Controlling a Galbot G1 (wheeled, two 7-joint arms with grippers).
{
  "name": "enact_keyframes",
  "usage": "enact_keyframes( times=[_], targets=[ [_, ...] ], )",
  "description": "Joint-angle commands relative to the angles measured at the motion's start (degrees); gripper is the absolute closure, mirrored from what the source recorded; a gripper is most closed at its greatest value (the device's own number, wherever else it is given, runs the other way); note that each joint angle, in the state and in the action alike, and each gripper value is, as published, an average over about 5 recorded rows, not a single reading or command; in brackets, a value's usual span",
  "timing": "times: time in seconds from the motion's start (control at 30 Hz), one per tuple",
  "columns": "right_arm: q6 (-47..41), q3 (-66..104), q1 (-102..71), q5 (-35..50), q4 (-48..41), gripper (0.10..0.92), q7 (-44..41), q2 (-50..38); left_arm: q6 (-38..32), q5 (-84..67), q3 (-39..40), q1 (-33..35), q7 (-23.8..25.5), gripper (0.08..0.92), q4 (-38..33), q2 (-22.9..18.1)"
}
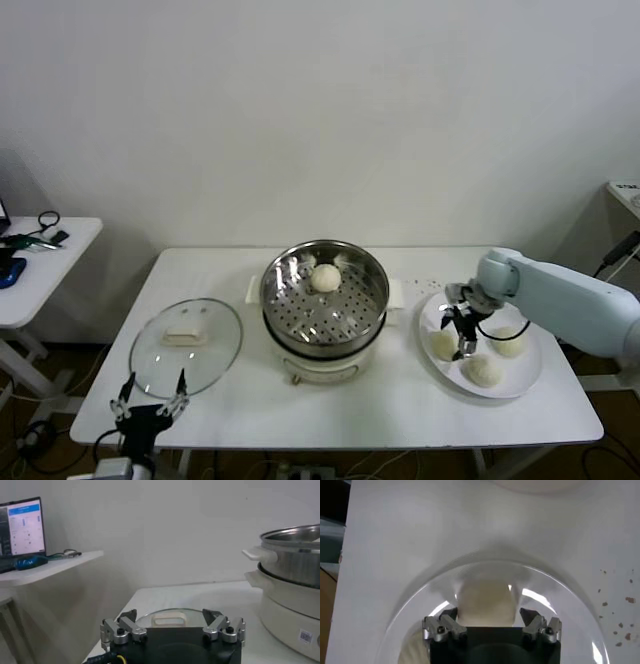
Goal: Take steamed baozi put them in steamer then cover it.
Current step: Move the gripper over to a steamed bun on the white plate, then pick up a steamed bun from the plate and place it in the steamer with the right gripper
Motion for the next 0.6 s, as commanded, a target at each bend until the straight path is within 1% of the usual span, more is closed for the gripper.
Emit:
enact_keyframes(
  times=[0.03,0.23,0.4,0.6],
  targets=[
    [0.0,0.2,-0.5,-0.2,-0.8,0.262,-0.1,0.7,0.1,0.0,0.0,0.3,0.1,0.177,-0.1,0.0],
    [-0.1,-0.4,0.4,0.6,-0.1,0.322,-0.3,0.1,0.1,-0.1,0.0,0.5,0.2,0.177,-0.3,-0.1],
    [-0.6,-0.1,2.4,2.4,-0.1,0.338,0.4,-0.6,0.1,-0.1,-0.2,0.7,0.2,0.177,-0.2,0.0],
    [-0.8,-5.5,12.8,8.7,2.1,0.346,0.3,-2.1,-0.1,-0.3,-0.2,1.1,0.7,0.177,-0.5,0.2]
  ],
)
